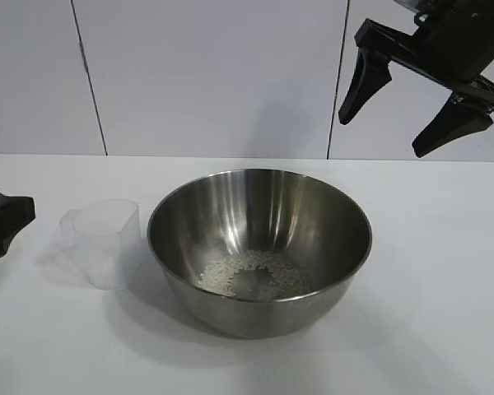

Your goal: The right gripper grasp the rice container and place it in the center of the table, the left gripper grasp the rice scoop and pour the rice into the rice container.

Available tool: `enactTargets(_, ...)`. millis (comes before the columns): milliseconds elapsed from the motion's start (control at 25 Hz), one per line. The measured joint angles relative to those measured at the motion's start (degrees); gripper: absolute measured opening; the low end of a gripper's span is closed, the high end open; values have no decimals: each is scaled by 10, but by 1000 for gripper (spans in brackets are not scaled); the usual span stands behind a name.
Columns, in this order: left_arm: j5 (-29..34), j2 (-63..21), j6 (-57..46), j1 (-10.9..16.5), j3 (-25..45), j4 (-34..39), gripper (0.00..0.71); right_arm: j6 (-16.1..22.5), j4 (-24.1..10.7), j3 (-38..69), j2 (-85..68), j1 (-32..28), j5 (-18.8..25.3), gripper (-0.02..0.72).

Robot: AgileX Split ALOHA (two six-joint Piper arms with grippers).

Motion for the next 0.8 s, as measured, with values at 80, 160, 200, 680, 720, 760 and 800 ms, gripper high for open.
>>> enactTargets(80, 73, -40, -11, 0, -14, 23, 692, 0, 0, 0, 0, 0, 0, 652)
enactTargets(160, 175, -83, -24, 0, -41, 40, 693, 0, 0, 0, 0, 0, 1, 652)
enactTargets(200, 223, -105, -26, 0, -61, 47, 693, 0, 0, 0, 0, 0, 1, 652)
enactTargets(680, 907, -154, -19, 0, -484, 55, 693, -17, 7, 0, 0, 0, 14, 652)
enactTargets(720, 943, -138, -17, 0, -517, 52, 693, -20, 11, 0, 0, 0, 15, 652)
enactTargets(760, 970, -121, -13, 0, -546, 46, 693, -22, 15, 0, 0, 0, 15, 652)
enactTargets(800, 995, -105, -7, 0, -570, 40, 693, -25, 20, 0, 0, 0, 15, 652)
